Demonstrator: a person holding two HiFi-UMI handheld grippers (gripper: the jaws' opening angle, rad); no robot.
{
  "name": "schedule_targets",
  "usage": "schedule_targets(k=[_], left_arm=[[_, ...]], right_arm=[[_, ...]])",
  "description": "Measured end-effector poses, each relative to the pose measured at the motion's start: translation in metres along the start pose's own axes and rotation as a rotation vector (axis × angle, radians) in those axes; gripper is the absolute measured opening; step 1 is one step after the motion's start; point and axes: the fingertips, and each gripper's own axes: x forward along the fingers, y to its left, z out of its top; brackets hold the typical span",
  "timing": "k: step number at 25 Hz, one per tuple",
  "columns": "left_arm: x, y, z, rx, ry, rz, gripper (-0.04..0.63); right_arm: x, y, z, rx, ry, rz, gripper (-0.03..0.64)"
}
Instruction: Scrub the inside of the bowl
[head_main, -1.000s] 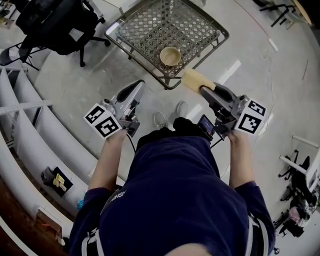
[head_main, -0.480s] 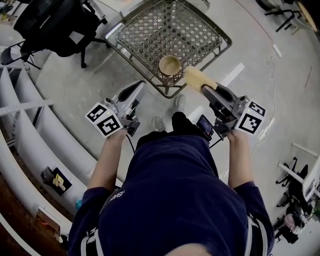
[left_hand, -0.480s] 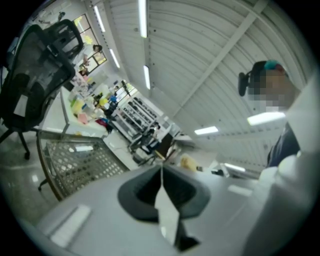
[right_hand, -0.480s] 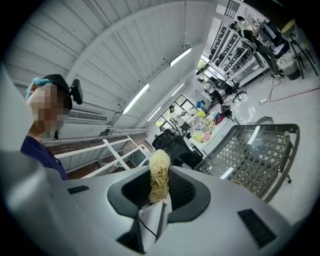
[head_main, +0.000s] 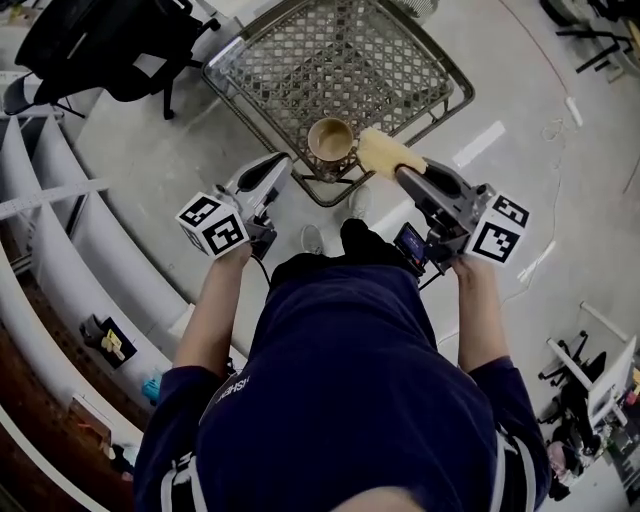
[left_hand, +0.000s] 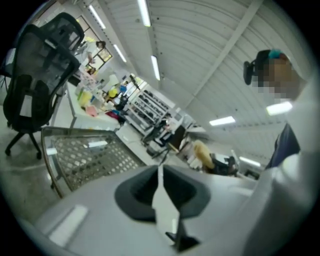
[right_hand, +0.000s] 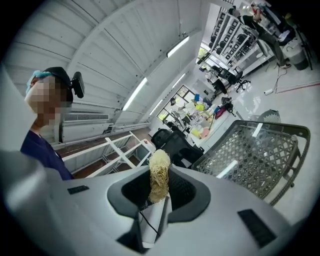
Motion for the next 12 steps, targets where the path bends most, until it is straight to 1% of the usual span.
schedule_targets(k=[4,8,12], left_arm=[[0.02,0.024,-0.012,-0.012,0.026,0.074,0.015],[0.036,0.044,-0.028,-0.02,0.066,0.141,0.037],[0.048,0.069,-0.052,-0.034,0.12,0.213,0.065]], right_arm=[[-0.001,-0.023,0.008,0.025,0.033,0.026,0.079],[-0.002,-0.043,0.011,0.032,0.079,0.044,0.08],[-0.003,-0.059,0.015,0.03,0.114,0.047,0.08]])
